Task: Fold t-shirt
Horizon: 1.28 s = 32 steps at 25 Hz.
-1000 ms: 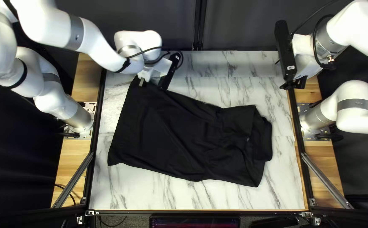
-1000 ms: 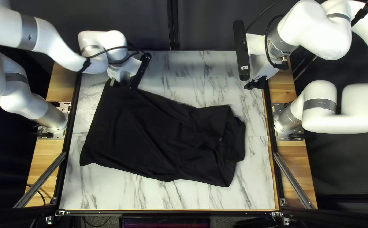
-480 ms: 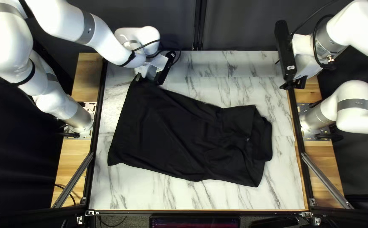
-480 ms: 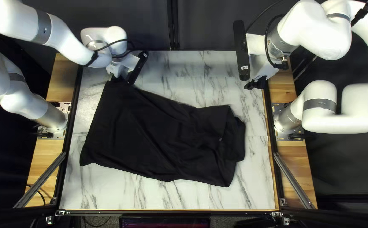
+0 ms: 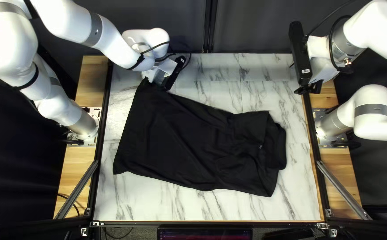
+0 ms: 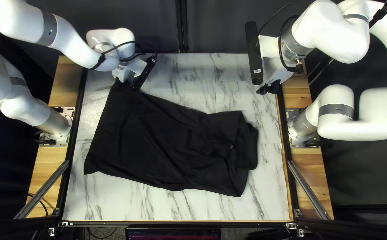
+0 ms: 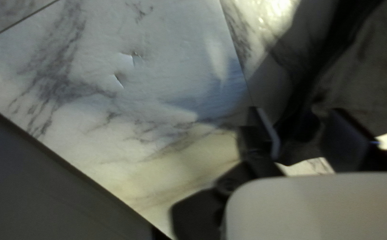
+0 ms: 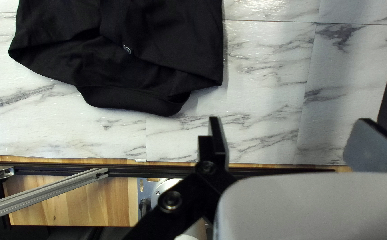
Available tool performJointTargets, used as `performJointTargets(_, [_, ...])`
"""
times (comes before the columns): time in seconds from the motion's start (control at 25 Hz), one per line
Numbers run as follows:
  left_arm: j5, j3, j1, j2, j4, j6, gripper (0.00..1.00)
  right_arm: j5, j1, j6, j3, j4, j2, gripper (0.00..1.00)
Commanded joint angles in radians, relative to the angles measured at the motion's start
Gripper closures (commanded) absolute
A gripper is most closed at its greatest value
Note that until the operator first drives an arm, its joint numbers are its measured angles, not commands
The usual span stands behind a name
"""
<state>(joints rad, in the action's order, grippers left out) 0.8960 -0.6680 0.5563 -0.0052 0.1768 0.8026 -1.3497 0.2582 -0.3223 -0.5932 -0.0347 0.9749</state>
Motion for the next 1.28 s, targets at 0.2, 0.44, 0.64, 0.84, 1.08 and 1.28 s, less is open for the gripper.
performJointTargets(0.2, [0.064,0.087,-0.119,-0.166,-0.002,-0.135,1.0,0.0,0.0,0.0,0.0,0.0,0.0,0.0])
performJointTargets(0.44, [0.097,0.153,-0.222,-0.253,0.016,-0.265,1.0,0.0,0.0,0.0,0.0,0.0,0.0,0.0])
performJointTargets(0.64, [0.131,0.165,-0.247,-0.292,0.022,-0.305,1.0,0.0,0.0,0.0,0.0,0.0,0.0,0.0])
performJointTargets(0.84, [0.167,0.143,-0.254,-0.311,0.02,-0.32,1.0,0.0,0.0,0.0,0.0,0.0,0.0,0.0])
performJointTargets(1.08, [0.207,0.136,-0.264,-0.359,-0.005,-0.319,1.0,0.0,0.0,0.0,0.0,0.0,0.0,0.0])
performJointTargets(1.28, [0.252,0.135,-0.306,-0.414,-0.037,-0.336,1.0,0.0,0.0,0.0,0.0,0.0,0.0,0.0])
